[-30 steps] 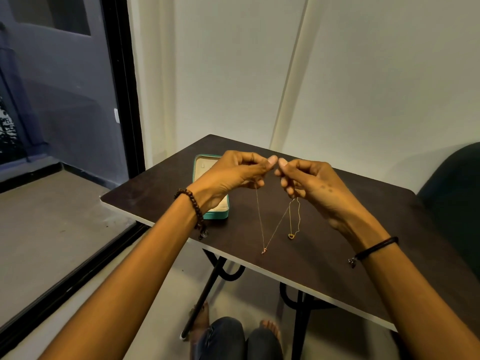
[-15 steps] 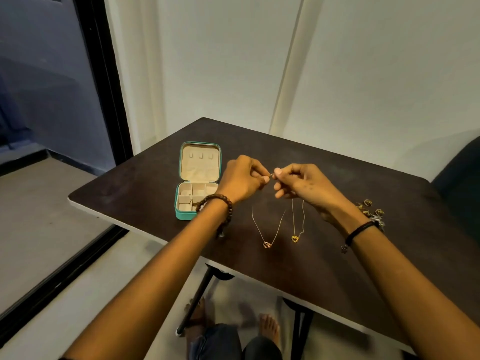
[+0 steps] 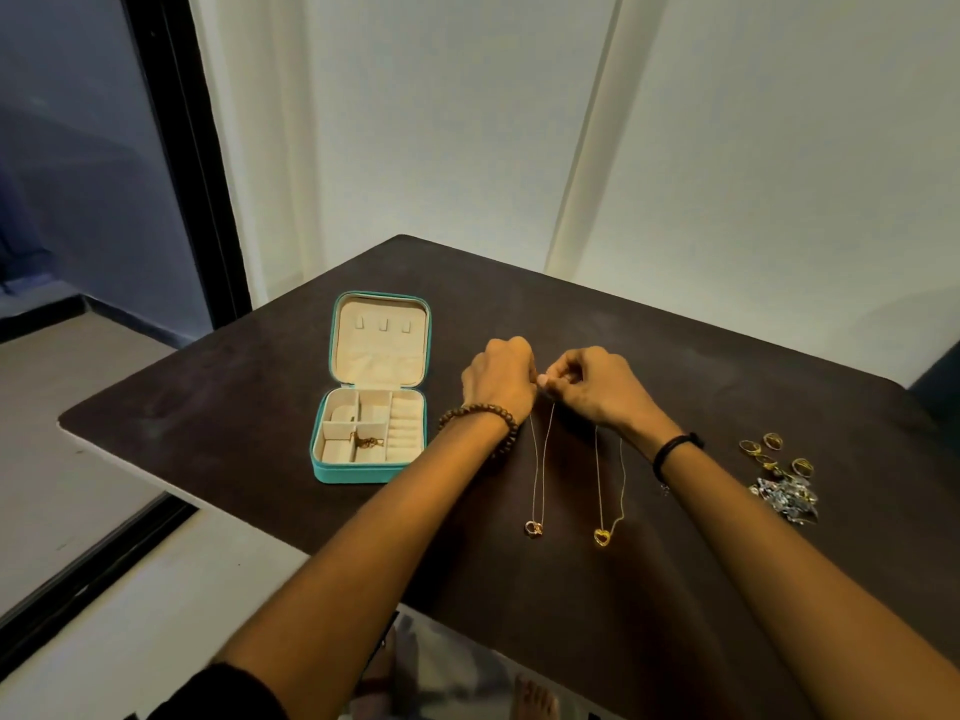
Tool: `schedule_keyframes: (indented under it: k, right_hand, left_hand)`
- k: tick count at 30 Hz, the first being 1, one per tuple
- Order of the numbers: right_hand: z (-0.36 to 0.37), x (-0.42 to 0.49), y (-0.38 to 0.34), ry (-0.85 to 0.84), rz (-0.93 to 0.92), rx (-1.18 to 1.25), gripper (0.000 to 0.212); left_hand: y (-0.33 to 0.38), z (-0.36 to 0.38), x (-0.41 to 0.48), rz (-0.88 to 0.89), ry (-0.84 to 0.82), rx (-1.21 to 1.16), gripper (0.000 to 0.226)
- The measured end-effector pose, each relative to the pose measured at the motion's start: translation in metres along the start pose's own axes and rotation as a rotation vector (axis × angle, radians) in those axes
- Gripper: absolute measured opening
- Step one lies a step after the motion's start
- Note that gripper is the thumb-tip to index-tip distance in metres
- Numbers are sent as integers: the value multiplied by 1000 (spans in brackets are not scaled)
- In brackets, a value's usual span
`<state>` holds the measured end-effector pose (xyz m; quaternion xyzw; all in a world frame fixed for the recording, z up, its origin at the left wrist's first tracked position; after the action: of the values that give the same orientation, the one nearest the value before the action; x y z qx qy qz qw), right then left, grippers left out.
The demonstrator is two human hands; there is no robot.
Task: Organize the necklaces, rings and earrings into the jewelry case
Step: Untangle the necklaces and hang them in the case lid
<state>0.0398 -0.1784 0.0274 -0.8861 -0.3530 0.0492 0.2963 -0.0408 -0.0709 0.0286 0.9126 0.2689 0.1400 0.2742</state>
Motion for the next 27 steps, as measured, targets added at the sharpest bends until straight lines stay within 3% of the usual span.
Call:
schedule_keyframes:
  k: [8, 15, 21, 27]
  right_hand:
    - [-1, -6, -8, 18, -46, -72, 3]
    - [-2, -39, -60, 80, -164, -32, 3]
    - [19, -68, -121, 47, -265, 41, 6]
    - [62, -88, -168, -41, -342, 52, 17]
  left_hand:
    - [-6, -4, -8, 10, 10, -85, 20]
    - [-18, -41, -41, 39, 97, -156, 21]
    - [-58, -89, -79, 23, 165, -205, 15]
    - [-131, -129, -106, -139, 312, -103, 18]
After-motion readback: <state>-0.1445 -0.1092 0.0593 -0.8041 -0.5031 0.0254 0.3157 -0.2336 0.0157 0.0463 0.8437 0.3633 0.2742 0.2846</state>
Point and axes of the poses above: each hand's wrist, its own x-axis towards the middle knuckle, its own z-axis out of the palm, y = z × x, the point moved 6 cm from there along x, towards the middle knuckle, and after that the axes turned 6 degrees about -z, right-handed, at the moved point
